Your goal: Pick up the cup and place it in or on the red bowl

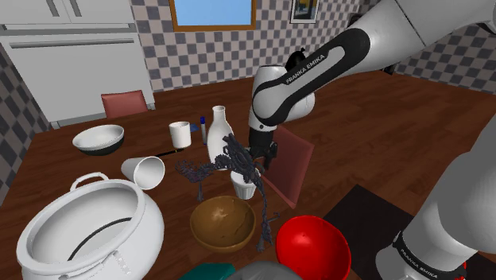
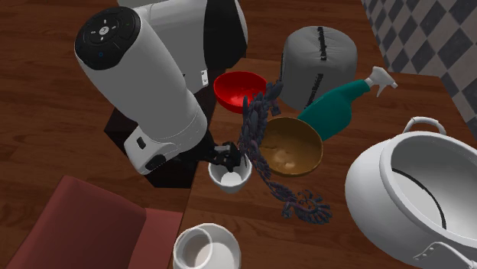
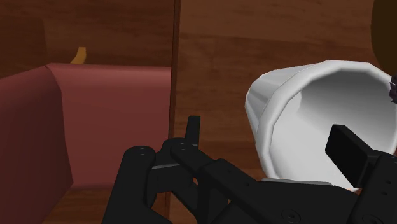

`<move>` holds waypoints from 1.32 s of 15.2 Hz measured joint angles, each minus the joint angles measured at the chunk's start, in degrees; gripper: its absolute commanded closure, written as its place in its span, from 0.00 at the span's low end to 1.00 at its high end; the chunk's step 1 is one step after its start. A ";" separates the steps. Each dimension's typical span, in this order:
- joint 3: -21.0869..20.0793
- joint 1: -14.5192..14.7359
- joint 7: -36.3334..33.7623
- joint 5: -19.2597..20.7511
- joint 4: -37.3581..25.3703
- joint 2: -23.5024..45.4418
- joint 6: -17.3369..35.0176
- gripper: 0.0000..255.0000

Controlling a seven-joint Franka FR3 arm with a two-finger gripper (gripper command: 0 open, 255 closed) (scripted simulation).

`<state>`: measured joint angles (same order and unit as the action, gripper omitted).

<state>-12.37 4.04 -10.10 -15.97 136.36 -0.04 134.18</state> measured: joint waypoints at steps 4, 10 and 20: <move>0.01 -0.01 0.00 0.00 -0.02 -0.02 0.01 1.00; 0.01 0.00 -0.01 -0.01 -0.03 -0.05 0.03 1.00; 0.30 -0.26 -1.14 0.47 -2.66 -4.43 -7.02 1.00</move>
<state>-12.08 3.78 -11.23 -15.50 133.71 -4.48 127.16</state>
